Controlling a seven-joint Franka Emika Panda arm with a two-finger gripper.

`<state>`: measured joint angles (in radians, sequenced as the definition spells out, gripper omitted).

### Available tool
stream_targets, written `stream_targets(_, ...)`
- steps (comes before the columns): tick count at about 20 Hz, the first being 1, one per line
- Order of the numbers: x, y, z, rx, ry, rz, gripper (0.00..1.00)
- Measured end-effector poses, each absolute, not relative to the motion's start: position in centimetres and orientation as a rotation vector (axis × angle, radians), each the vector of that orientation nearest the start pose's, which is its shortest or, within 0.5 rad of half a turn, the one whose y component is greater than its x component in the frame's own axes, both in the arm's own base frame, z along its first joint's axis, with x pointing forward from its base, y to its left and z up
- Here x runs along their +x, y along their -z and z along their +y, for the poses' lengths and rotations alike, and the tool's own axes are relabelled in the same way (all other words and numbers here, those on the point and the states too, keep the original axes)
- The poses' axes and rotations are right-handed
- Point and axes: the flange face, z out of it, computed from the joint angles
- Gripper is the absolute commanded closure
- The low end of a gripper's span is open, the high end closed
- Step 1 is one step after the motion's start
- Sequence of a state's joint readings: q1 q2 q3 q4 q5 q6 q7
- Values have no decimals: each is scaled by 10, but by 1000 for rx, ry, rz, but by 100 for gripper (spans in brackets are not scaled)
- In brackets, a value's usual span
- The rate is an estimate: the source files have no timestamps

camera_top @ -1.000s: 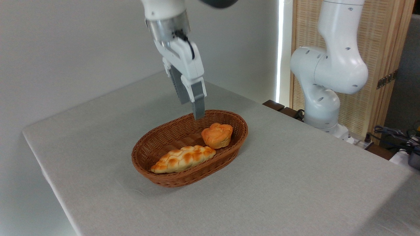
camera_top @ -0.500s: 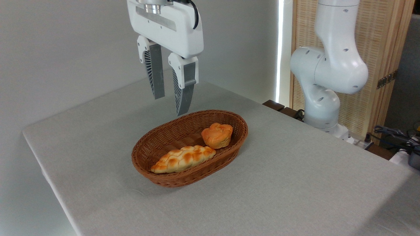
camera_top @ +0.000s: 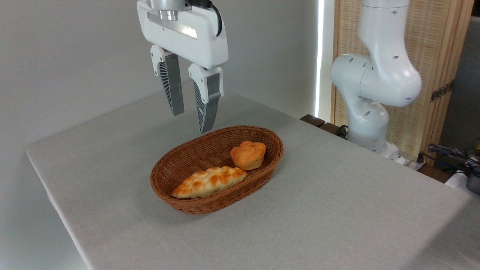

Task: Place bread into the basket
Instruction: 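Open the gripper to release the bun and raise it away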

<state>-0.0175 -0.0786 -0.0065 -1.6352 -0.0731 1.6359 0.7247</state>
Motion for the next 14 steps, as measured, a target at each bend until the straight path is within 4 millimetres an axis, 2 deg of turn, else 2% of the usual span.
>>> stream_targets(7, 534, -633, -14, -2963, 59, 1151, 0)
stream_targets(14, 538, -625, -13, -2967, 32, 1150, 0)
